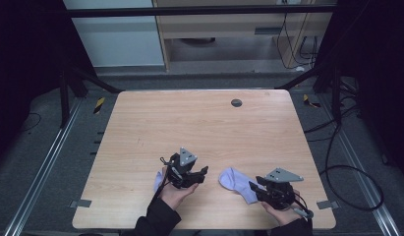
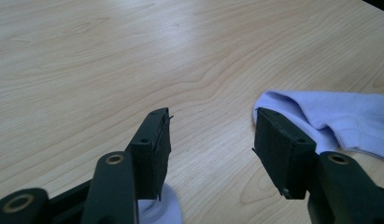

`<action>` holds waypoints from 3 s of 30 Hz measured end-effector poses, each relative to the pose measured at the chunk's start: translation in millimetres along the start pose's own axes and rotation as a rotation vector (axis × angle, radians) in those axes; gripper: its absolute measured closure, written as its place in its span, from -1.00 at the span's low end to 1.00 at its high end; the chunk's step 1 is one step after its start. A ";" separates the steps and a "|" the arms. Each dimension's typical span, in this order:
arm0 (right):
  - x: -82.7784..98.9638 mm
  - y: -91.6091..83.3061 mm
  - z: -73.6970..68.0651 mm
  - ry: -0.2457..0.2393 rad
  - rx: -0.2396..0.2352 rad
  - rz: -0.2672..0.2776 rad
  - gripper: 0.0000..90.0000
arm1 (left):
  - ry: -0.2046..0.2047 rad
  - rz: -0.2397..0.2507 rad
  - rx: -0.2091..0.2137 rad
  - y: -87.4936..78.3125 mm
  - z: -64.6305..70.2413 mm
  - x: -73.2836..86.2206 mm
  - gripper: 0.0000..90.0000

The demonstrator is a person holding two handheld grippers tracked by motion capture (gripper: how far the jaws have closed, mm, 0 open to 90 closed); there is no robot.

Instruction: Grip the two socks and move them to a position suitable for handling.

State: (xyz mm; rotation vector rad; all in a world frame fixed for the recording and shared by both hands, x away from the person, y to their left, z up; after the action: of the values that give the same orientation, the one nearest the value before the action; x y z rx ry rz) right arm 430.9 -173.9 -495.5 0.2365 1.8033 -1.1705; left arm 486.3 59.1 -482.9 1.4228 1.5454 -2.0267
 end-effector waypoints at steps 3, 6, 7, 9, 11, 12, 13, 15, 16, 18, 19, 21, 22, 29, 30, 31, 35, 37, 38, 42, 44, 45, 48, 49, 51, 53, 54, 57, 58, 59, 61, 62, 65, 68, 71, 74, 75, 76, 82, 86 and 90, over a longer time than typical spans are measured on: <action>2.6 1.0 -1.7 -0.001 -0.006 -0.010 0.46 | 0.006 -0.009 0.012 4.8 5.8 1.0 0.03; 7.4 1.5 -3.6 -0.009 -0.016 -0.028 0.49 | 0.019 -0.030 0.022 12.5 13.8 3.8 0.07; 8.5 1.7 -4.1 -0.010 -0.020 -0.031 0.49 | 0.019 -0.030 0.022 12.5 13.8 3.8 0.08; 10.9 2.3 -5.4 -0.011 -0.025 -0.042 0.50 | 0.023 -0.042 0.027 18.3 19.4 5.1 0.10; 13.4 3.0 -6.7 -0.014 -0.032 -0.054 0.52 | 0.027 -0.049 0.029 21.8 22.9 6.0 0.12; 14.8 3.5 -7.3 -0.012 -0.034 -0.061 0.53 | 0.028 -0.052 0.031 23.6 24.7 6.3 0.14; 16.1 4.2 -7.4 -0.017 -0.037 -0.067 0.54 | 0.028 -0.052 0.031 23.6 24.7 6.3 0.15; 18.7 5.5 -8.3 -0.012 -0.041 -0.081 0.55 | 0.036 -0.067 0.035 28.9 30.0 8.1 0.17; 19.7 6.2 -8.5 -0.012 -0.042 -0.086 0.55 | 0.035 -0.074 0.039 30.6 31.9 9.0 0.18; 20.5 7.0 -8.9 -0.013 -0.044 -0.089 0.55 | 0.039 -0.079 0.039 32.9 33.8 9.8 0.20; 21.3 7.7 -9.8 -0.015 -0.049 -0.095 0.56 | 0.041 -0.083 0.041 34.2 34.7 10.3 0.21; 23.2 9.9 -11.4 -0.023 -0.051 -0.109 0.56 | 0.033 -0.093 0.047 37.8 37.1 11.3 0.24; 24.0 10.7 -12.2 -0.022 -0.055 -0.113 0.56 | 0.032 -0.104 0.054 40.7 38.9 11.7 0.26; 28.7 14.7 -15.5 -0.029 -0.073 -0.142 0.56 | 0.050 -0.119 0.045 47.8 43.2 12.1 0.30; 29.4 15.1 -15.7 -0.034 -0.071 -0.148 0.56 | 0.050 -0.120 0.044 49.2 44.2 12.3 0.31; 29.4 15.1 -15.7 -0.034 -0.071 -0.148 0.56 | 0.052 -0.127 0.045 50.9 45.2 13.0 0.31; 33.1 16.5 -17.0 -0.038 -0.079 -0.166 0.56 | 0.060 -0.142 0.051 55.7 49.4 14.5 0.38; 35.1 17.4 -17.2 -0.039 -0.083 -0.178 0.56 | 0.055 -0.152 0.057 58.2 51.6 15.3 0.41; 36.6 18.9 -17.6 -0.037 -0.084 -0.187 0.57 | 0.054 -0.162 0.059 60.3 53.1 16.0 0.45; 38.1 20.9 -17.8 -0.041 -0.091 -0.195 0.60 | 0.051 -0.172 0.061 63.2 55.1 17.4 0.56; 38.3 21.2 -17.2 -0.044 -0.093 -0.196 0.63 | 0.051 -0.175 0.067 63.0 55.4 17.2 0.63; 38.4 21.4 -17.4 -0.045 -0.096 -0.197 0.65 | 0.051 -0.175 0.067 63.0 55.4 17.2 0.66; 38.5 22.3 -18.6 -0.035 -0.105 -0.198 0.71 | 0.054 -0.175 0.066 63.4 56.5 17.5 0.77; 38.5 22.3 -18.9 -0.032 -0.106 -0.202 0.73 | 0.056 -0.173 0.068 63.7 56.9 17.4 0.80; 38.2 22.5 -19.1 -0.021 -0.111 -0.208 0.79 | 0.057 -0.176 0.069 63.8 57.7 17.3 0.87; 37.9 23.0 -19.3 -0.012 -0.117 -0.212 0.86 | 0.061 -0.178 0.071 63.8 58.1 17.2 0.93; 37.7 23.0 -19.5 -0.006 -0.120 -0.214 0.88 | 0.063 -0.179 0.069 63.8 58.6 16.9 0.94; 37.3 22.8 -20.3 0.003 -0.124 -0.219 0.91 | 0.068 -0.177 0.068 63.9 58.8 16.8 0.95; 36.9 22.7 -20.3 -0.010 -0.126 -0.218 0.92 | 0.074 -0.173 0.070 63.8 58.5 16.5 0.96; 35.9 22.1 -20.5 -0.013 -0.130 -0.210 0.92 | 0.074 -0.173 0.070 63.8 58.5 16.5 0.96; 33.7 20.3 -20.4 -0.008 -0.135 -0.191 0.92 | 0.076 -0.166 0.071 63.6 58.8 16.4 0.96; 27.4 15.2 -20.5 0.007 -0.138 -0.145 0.92 | 0.084 -0.159 0.073 62.6 59.3 16.0 0.96; 19.9 9.1 -18.2 0.018 -0.127 -0.086 0.92 | 0.084 -0.152 0.077 62.3 60.4 15.7 0.97; 6.0 -3.0 -8.0 0.042 -0.070 0.023 0.91 | 0.097 -0.152 0.080 61.7 60.6 15.8 0.97; -1.1 -8.8 1.8 0.075 -0.022 0.079 0.91 | 0.094 -0.144 0.087 61.4 62.1 15.7 0.97; -5.0 -9.9 10.7 0.106 0.019 0.097 0.91 | 0.103 -0.146 0.091 61.1 62.0 15.7 0.97; -5.0 -9.9 10.7 0.106 0.019 0.097 0.91 | 0.103 -0.146 0.091 61.1 62.0 15.7 0.97; -6.0 -8.2 18.2 0.119 0.059 0.095 0.91 | 0.102 -0.146 0.094 61.0 62.0 15.7 0.97; -5.3 1.4 39.0 0.140 0.154 0.065 0.91 | 0.114 -0.149 0.095 61.1 61.6 15.9 0.97; 1.2 5.4 52.5 0.159 0.208 0.027 0.90 | 0.115 -0.149 0.089 62.5 61.5 15.9 0.97; 9.1 5.7 63.7 0.192 0.239 -0.011 0.81 | 0.121 -0.138 0.083 64.3 62.2 13.9 0.93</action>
State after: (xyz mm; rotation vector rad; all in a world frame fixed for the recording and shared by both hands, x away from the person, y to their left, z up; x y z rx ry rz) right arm 467.6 -224.3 -512.7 0.4931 1.8279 -1.4119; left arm 487.6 -15.0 -535.0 1.5344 1.6683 -2.1424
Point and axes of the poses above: each handheld gripper's, and its own axes: y roughly forward along the jaws, x roughly out of its underside, z roughly to its right, the point moved 6 cm from there along y, roughly forward along the jaws, and after that the axes turned 6 degrees about -x, right-handed, at the moved point
